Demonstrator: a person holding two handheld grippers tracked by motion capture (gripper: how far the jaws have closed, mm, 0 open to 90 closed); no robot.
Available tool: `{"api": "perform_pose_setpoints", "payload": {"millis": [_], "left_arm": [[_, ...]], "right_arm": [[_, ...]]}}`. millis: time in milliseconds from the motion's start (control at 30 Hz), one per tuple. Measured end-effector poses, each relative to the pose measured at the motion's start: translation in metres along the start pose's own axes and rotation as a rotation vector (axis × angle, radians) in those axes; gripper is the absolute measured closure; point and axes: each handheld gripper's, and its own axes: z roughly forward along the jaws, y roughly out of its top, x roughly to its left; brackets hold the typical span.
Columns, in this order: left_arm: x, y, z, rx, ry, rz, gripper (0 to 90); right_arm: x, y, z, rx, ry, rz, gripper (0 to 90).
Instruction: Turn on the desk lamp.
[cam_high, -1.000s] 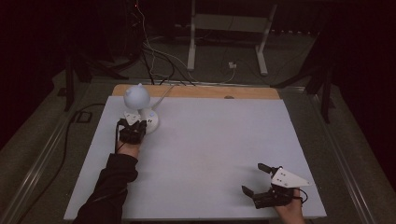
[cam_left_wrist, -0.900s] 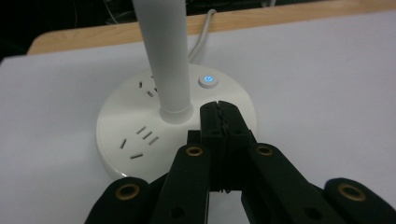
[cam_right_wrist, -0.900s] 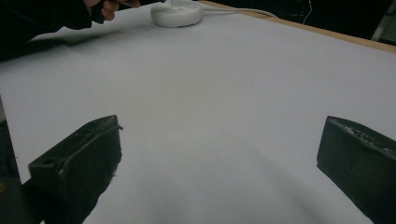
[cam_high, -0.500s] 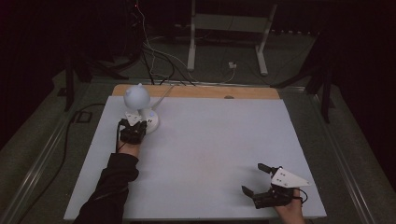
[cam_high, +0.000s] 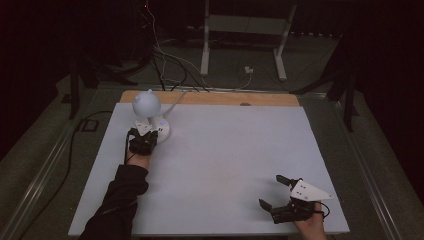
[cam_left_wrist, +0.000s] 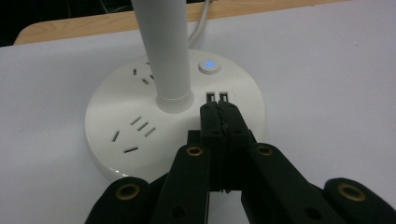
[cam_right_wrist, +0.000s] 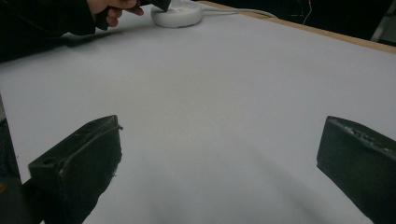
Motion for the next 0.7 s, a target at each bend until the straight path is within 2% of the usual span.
{"api": "perform_pose_setpoints", "payload": {"millis": [233, 700], "left_arm": [[-0.0009, -0.0010, 0.0007, -0.010, 0.007, 0.013, 90.0], [0.0028, -0.0013, 0.0032, -0.019, 0.003, 0.008, 90.0]], "right_arm": [[0.0000, -0.0002, -0.0001, 0.001, 0.001, 0.002, 0.0], [-0.0003, -0.0008, 0.0005, 0.007, 0.003, 0.003, 0.0]]}}
